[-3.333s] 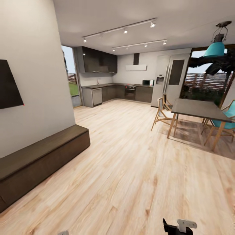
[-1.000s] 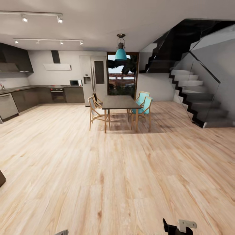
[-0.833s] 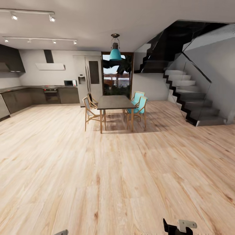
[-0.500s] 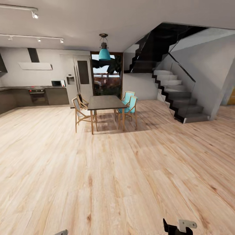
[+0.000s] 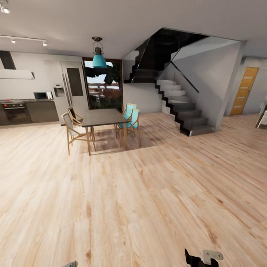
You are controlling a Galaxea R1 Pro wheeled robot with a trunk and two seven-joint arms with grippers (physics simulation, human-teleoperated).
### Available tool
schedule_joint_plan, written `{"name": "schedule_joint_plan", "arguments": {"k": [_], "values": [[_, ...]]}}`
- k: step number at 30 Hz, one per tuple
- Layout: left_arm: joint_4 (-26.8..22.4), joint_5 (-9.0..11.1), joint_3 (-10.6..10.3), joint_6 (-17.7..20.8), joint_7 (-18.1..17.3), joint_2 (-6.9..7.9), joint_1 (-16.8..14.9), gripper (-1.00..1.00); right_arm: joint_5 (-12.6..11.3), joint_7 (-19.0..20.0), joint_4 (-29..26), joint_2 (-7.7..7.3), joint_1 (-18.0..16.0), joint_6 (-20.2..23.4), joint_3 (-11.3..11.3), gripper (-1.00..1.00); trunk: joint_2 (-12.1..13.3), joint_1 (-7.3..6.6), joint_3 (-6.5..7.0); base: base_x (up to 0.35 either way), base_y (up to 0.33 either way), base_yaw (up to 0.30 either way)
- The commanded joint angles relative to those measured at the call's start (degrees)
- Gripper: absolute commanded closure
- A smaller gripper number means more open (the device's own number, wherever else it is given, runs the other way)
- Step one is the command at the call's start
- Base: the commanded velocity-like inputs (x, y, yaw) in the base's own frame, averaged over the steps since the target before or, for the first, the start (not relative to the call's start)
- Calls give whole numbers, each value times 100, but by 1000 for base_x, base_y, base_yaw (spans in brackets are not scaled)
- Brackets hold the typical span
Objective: Turn on the radio receiver that's on the table in the living room.
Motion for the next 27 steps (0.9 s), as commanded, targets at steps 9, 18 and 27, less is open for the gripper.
{"name": "schedule_joint_plan", "arguments": {"k": [9,18,27], "values": [[6,0,-4,0,2,-7,0,-100,0,0,3,2,0,0,2,-100,0,0,0,0,0,-288],[14,0,-2,0,11,-9,0,-100,8,-3,3,2,0,0,-14,-100,0,0,0,0,0,-288],[15,0,1,-8,12,-4,0,-100,9,-9,2,2,0,0,-7,-100,0,0,0,0,0,-288]]}}
